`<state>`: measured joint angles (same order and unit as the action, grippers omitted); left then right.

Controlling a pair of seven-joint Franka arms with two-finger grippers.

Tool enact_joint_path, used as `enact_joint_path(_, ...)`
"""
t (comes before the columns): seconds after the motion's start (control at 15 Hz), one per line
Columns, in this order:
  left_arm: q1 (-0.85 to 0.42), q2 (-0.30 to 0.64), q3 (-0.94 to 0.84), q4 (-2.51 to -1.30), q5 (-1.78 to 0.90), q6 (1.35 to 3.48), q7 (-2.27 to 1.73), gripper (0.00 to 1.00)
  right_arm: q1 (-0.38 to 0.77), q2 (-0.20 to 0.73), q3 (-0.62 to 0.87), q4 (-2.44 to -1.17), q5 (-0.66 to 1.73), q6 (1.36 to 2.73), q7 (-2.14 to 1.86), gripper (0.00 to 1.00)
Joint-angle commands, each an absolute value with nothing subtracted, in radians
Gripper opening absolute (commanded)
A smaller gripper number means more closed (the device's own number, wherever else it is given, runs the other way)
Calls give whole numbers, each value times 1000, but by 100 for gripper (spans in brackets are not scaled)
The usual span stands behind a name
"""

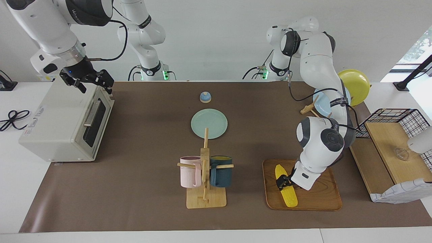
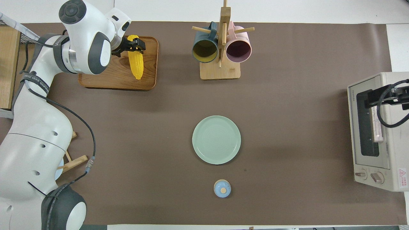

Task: Put corn in oven
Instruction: 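Grasp the corn with the left gripper and lift it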

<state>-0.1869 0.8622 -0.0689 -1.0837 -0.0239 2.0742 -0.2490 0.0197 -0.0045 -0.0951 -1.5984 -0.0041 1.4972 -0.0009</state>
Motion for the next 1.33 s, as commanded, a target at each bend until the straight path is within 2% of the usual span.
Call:
enact_joint_path(0.0,-215,885,-40,-1040,-6,2066,-262,99,21,-21,-98,-1614,-8,1500,11,100)
enact_joint_path(0.2,-213,884,-40,-1042,-6,2063,-261,92,21,-21,-98,-1614,-8,1500,11,100)
enact_joint_path(0.53,-207,885,-38,-1043,-2,2077,-259,88,21,-21,-98,-1614,-8,1500,11,100)
enact_joint_path(0.73,-209,887,-38,-1048,-2,2080,-259,73,21,-21,-98,-1614,-8,1500,11,100)
enact_joint_path(0.93,-212,885,-38,-1054,-2,2082,-259,72,21,-21,-98,-1614,-8,1500,11,100)
enact_joint_path(1.27,-213,885,-38,-1060,0,2088,-259,48,21,-21,-98,-1614,-8,1500,11,100)
